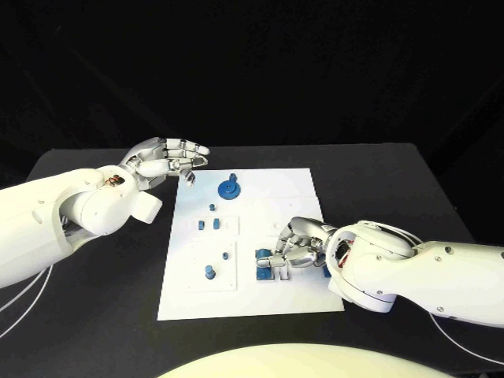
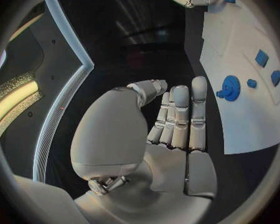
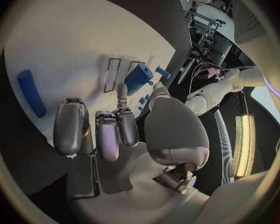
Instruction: Assemble the parts on the task board
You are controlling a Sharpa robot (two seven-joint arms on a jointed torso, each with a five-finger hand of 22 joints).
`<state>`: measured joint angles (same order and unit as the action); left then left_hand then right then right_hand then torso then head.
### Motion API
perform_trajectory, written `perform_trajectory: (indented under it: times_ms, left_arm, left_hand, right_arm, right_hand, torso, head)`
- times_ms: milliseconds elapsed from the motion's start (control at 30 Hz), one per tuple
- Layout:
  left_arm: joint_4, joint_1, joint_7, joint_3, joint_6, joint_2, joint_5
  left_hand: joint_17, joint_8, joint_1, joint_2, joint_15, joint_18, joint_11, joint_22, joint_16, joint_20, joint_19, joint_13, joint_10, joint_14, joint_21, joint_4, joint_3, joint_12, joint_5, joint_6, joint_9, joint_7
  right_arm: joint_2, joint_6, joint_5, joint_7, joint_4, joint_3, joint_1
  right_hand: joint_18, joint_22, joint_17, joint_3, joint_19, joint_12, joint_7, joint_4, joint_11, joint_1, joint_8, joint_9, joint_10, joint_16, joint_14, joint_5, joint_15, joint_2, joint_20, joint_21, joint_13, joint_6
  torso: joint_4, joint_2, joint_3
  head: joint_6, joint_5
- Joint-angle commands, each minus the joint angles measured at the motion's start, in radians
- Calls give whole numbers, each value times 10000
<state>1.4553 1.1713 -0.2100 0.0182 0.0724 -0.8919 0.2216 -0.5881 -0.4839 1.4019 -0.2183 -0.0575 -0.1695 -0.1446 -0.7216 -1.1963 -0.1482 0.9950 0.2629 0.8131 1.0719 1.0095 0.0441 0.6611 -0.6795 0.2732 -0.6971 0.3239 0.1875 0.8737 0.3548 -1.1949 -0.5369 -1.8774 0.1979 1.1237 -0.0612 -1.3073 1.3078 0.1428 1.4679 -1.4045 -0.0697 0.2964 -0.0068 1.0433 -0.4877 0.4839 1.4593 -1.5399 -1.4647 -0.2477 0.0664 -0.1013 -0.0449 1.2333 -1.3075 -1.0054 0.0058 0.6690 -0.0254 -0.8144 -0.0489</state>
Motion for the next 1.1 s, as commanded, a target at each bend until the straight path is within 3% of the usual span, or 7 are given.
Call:
perform_trajectory:
  times_ms: [33, 433, 733, 1100]
  left_arm:
    - [21, 6, -40, 6, -135, 7, 3]
    - [24, 6, -30, 6, -150, -1, 10]
    - [20, 6, -20, 6, -155, 3, 12]
    - [13, 6, -9, 6, -159, -4, 16]
  left_hand:
    - [6, -38, -100, 29, -60, -168, -26, 11, -38, -50, -17, -13, -70, -30, -11, 81, 6, -22, 48, 49, -13, 373]
    - [6, -38, -100, 29, -60, -168, -26, 11, -38, -50, -17, -13, -70, -30, -11, 81, 6, -22, 48, 49, -13, 373]
    - [6, -38, -100, 29, -60, -168, -26, 11, -38, -50, -17, -13, -70, -30, -11, 81, 6, -22, 48, 49, -13, 373]
    - [6, -38, -100, 29, -60, -168, -26, 11, -38, -50, -17, -13, -70, -30, -11, 81, 6, -22, 48, 49, -13, 373]
  right_arm:
    - [79, -190, -129, 262, -130, 0, -19]
    - [272, -270, -129, 337, -311, 0, -46]
    - [87, -425, -137, 311, -19, 1, -54]
    - [57, -465, -184, 244, 40, 2, -55]
  right_hand:
    - [27, -1856, 1672, -131, 158, -7, 39, -22, 4, 187, -52, 16, 2, 2, -867, 0, 17, 153, 32, 32, -895, 64]
    - [48, -1889, 1767, -205, 201, -115, 80, -48, -32, 624, -116, 42, 100, -30, -888, 31, 46, 222, 55, 161, -1030, 3]
    - [58, -1902, 1790, -274, 219, -150, 103, -68, -54, 1188, -137, 44, 144, -36, -892, 46, 67, 445, 78, 213, -1101, 0]
    - [60, -1903, 1807, -264, 221, -153, 112, -91, -64, 1650, -130, 30, 158, -40, -895, 48, 76, 489, 89, 218, -1130, 8]
  torso:
    - [-2, 3, -2]
    - [-2, -1, -8]
    - [4, -1, -14]
    - [-13, -1, -6]
  head:
    - [-11, 16]
    - [-23, 29]
    - [-3, 14]
    - [-33, 35]
